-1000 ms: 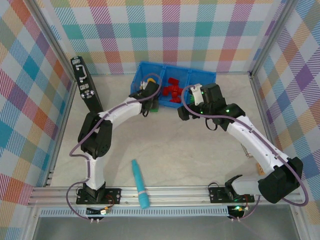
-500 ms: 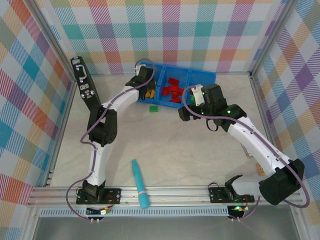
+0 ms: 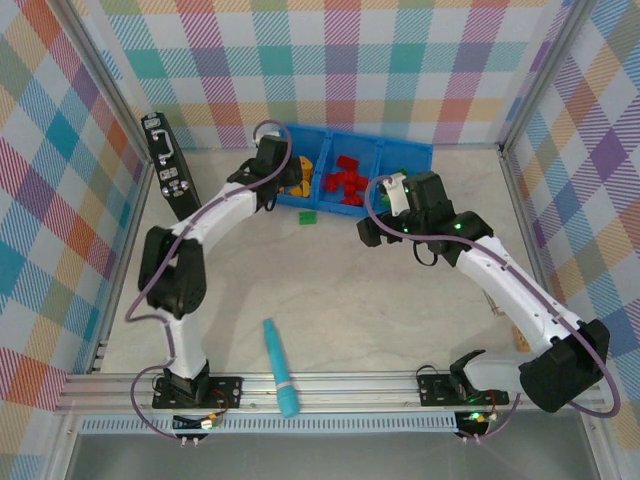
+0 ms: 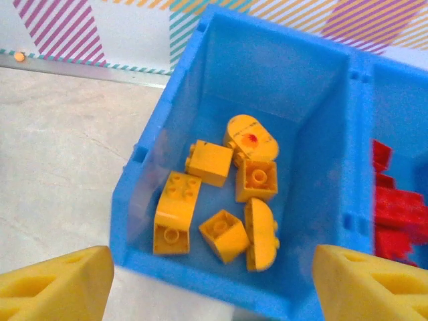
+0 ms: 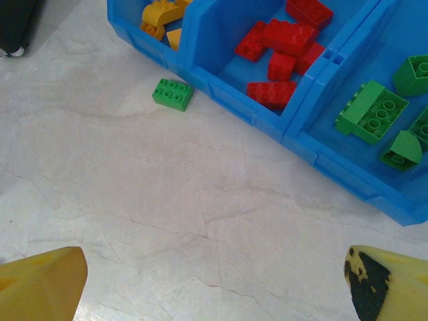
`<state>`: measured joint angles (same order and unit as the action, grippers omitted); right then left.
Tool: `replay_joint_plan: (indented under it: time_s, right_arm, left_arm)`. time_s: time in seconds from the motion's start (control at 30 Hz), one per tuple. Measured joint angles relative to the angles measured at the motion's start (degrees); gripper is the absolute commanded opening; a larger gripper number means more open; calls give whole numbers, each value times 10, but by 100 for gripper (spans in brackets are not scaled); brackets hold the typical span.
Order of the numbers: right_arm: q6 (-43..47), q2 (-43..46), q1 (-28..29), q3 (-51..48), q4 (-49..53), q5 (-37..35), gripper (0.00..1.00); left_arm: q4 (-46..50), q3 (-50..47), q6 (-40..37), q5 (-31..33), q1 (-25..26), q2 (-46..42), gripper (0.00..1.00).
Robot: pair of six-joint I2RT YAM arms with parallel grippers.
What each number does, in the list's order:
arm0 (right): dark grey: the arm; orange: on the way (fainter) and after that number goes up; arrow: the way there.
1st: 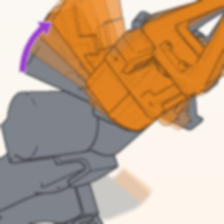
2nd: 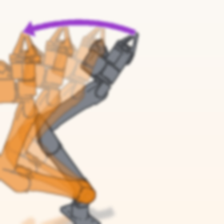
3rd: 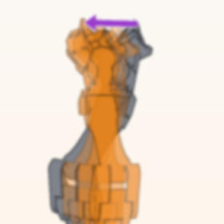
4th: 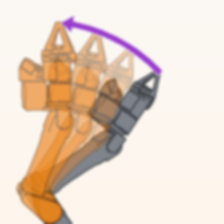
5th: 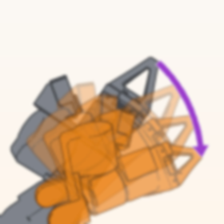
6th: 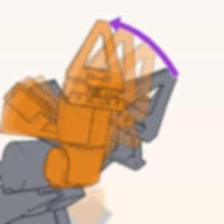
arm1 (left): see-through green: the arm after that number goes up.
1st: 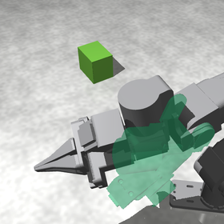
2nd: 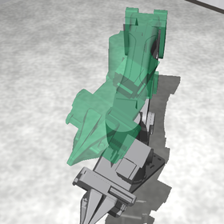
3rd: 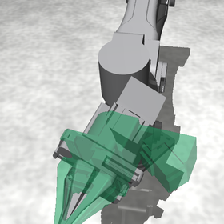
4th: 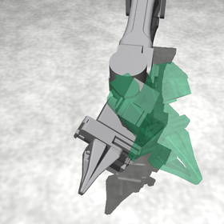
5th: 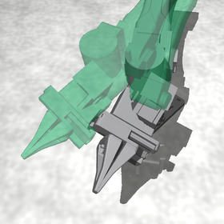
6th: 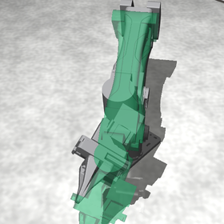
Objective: Sort the legos into containers by color
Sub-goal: Place the lego in the container, then pick up the lego from the top-center of the table.
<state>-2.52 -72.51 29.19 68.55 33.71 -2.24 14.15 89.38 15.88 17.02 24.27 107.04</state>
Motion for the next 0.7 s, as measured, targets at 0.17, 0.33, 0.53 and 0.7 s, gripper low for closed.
replay_joint_plan:
  time_s: [0.17, 0.33, 0.53, 0.7]
  right_arm:
    - [0, -7, 0, 0, -3, 2, 99]
    - [0, -12, 0, 0, -4, 2, 99]
    - [0, -12, 0, 0, -4, 1, 99]
    - [1, -12, 0, 0, -4, 1, 99]
  left_arm:
    - [10, -59, -3, -35, 23, -52, 81]
    - [30, -105, -1, -46, 52, -23, 84]
    - [29, -102, -1, -45, 64, 53, 84]
    - [21, -59, -1, -45, 64, 115, 86]
